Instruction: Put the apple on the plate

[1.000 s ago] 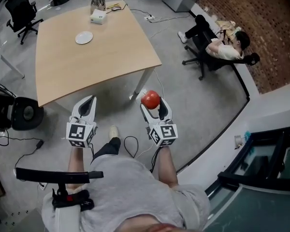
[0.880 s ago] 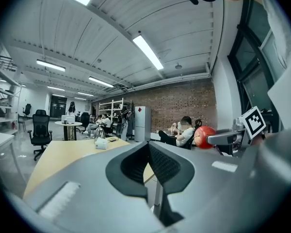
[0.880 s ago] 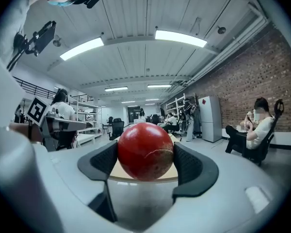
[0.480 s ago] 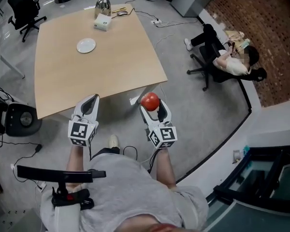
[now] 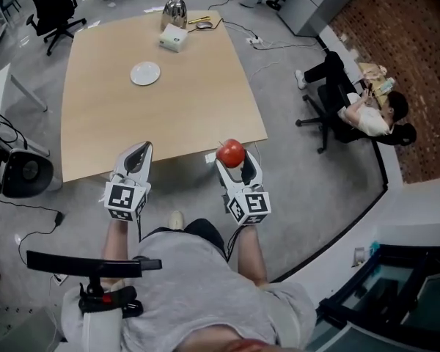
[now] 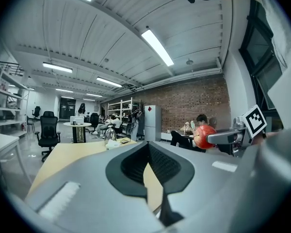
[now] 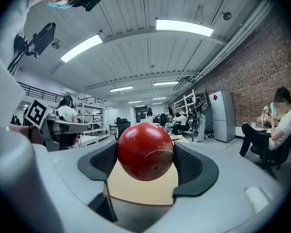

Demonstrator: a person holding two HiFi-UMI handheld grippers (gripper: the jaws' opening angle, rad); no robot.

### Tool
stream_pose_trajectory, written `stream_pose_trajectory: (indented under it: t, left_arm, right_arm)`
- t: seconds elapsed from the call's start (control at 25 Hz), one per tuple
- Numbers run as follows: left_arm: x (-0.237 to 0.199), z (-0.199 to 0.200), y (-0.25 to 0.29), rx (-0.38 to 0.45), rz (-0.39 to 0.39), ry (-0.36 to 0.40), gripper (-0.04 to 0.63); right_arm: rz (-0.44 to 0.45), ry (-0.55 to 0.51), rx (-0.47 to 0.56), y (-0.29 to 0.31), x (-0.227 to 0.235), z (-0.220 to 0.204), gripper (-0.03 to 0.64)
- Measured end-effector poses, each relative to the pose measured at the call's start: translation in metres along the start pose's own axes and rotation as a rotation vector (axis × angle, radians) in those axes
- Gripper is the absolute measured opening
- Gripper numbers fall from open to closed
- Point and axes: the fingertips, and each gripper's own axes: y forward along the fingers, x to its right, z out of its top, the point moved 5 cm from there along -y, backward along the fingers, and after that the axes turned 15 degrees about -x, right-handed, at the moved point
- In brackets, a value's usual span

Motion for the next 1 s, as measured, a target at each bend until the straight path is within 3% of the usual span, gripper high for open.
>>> stream_pose_trajectory:
  t: [1.0]
  left_arm:
    - [-0.098, 0.007, 0.029, -0.001, 0.338, -0.139, 0.020]
  right_arm:
    - [0.272, -0.118, -0.030, 0.181, 0.016, 0.071, 0.367]
